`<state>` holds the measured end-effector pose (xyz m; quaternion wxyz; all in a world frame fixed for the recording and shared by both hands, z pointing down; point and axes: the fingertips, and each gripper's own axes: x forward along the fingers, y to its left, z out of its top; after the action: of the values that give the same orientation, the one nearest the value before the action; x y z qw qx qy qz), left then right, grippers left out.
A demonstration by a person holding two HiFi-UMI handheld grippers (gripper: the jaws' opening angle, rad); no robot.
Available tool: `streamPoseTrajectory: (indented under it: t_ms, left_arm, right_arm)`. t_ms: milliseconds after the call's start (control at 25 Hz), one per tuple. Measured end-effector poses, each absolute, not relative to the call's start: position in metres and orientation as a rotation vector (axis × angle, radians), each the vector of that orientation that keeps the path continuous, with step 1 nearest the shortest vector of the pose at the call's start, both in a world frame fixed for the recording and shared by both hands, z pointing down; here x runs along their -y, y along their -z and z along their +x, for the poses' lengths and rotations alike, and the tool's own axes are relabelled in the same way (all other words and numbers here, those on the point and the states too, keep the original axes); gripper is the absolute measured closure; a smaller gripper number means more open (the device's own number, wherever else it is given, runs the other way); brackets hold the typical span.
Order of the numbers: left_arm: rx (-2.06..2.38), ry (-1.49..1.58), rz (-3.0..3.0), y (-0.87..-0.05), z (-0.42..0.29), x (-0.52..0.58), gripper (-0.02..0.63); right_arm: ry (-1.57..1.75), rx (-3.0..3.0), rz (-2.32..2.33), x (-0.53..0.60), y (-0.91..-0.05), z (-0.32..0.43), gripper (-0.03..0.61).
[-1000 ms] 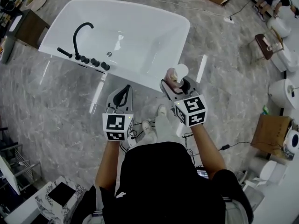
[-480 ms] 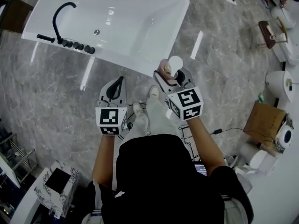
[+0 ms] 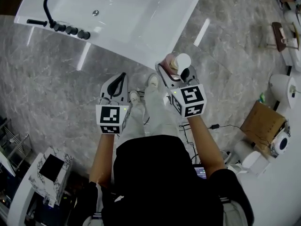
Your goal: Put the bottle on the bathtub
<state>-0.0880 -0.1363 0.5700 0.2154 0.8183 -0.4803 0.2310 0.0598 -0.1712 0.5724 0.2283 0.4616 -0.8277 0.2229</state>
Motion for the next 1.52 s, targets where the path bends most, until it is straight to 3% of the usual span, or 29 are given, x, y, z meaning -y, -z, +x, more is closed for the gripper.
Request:
streamPoseTrajectory:
  t_ms: [760,1520]
  left_arm:
    - [1.333,-0.654,2.149,-0.659,-0.104,0.157,0.601]
    - [1.349,-0.674,2.126,-0.704,-0.126,0.159,0.601]
  right_arm:
    - [-0.612,2.243,1.166,0.201,-0.689,0.031,0.342]
    - [-0.533,2.250,1.061,0.212,-0.743,-0.005,0.342]
